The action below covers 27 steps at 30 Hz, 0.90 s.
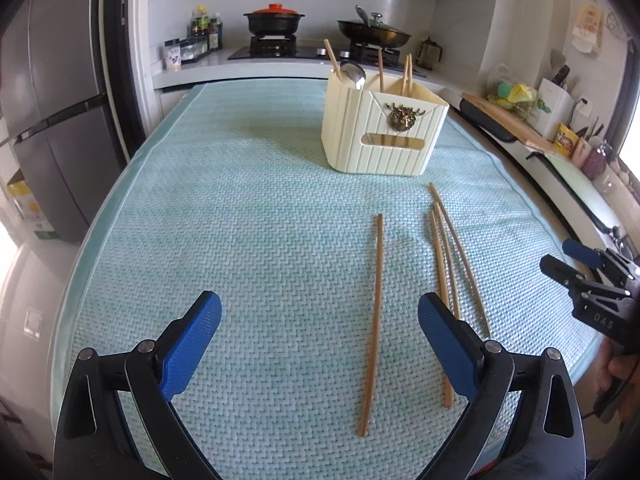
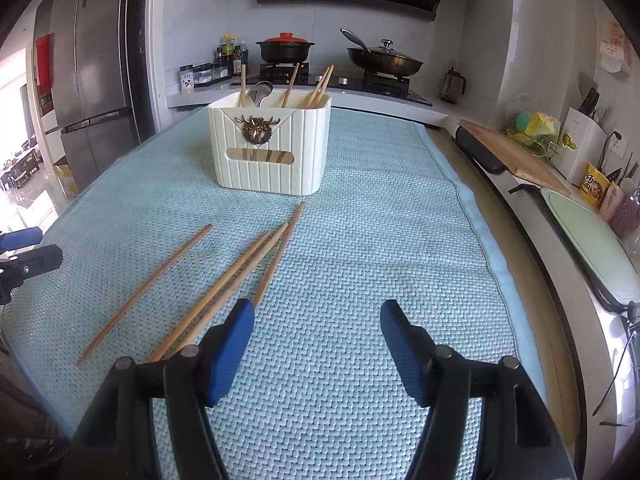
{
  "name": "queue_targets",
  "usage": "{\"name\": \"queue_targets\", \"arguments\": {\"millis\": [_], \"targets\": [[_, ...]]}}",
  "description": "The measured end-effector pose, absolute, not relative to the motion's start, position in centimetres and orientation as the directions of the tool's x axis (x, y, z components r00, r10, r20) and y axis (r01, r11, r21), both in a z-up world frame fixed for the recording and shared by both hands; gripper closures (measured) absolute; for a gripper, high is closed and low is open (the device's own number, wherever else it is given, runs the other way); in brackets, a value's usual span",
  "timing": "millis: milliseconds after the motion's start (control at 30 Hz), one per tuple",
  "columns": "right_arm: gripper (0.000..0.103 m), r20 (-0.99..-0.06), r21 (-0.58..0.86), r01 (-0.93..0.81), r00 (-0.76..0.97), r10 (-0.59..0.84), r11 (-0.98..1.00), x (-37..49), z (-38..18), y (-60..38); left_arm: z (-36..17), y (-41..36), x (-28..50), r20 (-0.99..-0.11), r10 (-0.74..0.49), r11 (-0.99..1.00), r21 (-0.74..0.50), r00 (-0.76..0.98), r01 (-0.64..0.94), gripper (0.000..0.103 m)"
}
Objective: Organize utensils
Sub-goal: 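Move both tools back toward the remaining chopsticks on the towel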
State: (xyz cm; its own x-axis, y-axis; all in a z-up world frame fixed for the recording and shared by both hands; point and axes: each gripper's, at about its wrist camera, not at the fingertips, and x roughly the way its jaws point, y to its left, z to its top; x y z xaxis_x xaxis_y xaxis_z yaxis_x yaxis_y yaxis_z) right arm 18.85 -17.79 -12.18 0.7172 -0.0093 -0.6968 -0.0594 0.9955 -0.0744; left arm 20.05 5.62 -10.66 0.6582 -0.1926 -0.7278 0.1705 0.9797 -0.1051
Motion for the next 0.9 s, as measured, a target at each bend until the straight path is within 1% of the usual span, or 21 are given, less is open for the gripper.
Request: {"name": "queue_targets", "arguments": {"millis": [200,400,600,733,900], "targets": [[0.036,-0.709,-0.054,-0.077,0.705,0.016,0.996,18.7,-12.6,-17.5,-10.5,5.6,19.9,-0.725,-0.191,0.98,-0.108,0.662,0.165,0.004],[0.036,-0.714,-0.001,-0.076,0.698,0.053,0.997,18.4,-12.7,-18.3,-10.4,5.5,19.8,-0.724,-0.182,0.982,-0.096,0.665,0.165,0.004],[0.036,-0.737,0.052,-0.053,0.672,0.074,0.997,18.7,-13.5,-19.3,-11.5,6.3,20.2,-0.745,-0.186,0.981,-0.107,0.64,0.16,0.004],[0.036,-0.751,0.112,-0.038,0.652,0.11,0.993,19.2,-13.8,-20.0,-12.2,6.5,21.1,-0.759,-0.197,0.979,-0.121,0.62,0.163,0.004],[0.036,-0.766,0.168,-0.016,0.627,0.141,0.986,19.4,-14.5,-20.8,-12.6,5.6,22.8,-0.771,-0.219,0.972,-0.116,0.598,0.207,0.004]]}}
